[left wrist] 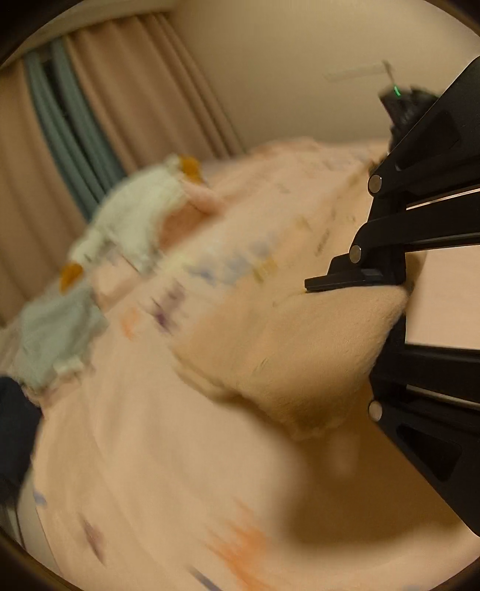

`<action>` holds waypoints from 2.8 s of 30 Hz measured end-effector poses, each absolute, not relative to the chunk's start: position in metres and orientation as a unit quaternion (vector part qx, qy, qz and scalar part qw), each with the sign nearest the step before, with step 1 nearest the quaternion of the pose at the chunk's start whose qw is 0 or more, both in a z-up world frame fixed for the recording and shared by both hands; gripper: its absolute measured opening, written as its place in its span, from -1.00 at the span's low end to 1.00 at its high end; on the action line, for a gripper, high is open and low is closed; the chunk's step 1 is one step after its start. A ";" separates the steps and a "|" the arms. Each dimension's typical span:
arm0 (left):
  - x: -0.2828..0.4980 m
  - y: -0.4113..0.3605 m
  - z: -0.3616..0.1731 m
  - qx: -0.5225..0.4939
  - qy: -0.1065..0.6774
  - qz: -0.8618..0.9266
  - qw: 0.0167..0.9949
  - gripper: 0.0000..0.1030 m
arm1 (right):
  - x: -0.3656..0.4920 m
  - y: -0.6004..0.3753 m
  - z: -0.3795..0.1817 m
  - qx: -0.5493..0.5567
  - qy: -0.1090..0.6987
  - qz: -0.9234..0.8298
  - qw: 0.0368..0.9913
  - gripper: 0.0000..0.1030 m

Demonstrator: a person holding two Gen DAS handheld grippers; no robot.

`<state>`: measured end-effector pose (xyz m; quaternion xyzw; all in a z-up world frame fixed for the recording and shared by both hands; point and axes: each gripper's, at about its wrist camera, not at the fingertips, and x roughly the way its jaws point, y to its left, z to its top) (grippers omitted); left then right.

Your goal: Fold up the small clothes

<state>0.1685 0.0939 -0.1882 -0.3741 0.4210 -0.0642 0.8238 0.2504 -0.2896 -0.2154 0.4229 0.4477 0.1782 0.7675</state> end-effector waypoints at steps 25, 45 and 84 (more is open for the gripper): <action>0.184 0.029 -0.207 -0.086 0.422 0.000 0.903 -0.71 | 0.241 -0.312 -0.246 0.203 0.481 0.039 0.852 -1.00; 0.117 0.053 -0.171 -0.182 0.336 -0.019 0.924 0.88 | 0.185 -0.280 -0.212 0.167 0.455 0.082 0.871 0.71; 0.132 0.072 -0.228 -0.507 0.424 -0.150 0.735 0.94 | 0.243 -0.231 -0.197 0.212 0.433 0.218 0.848 0.59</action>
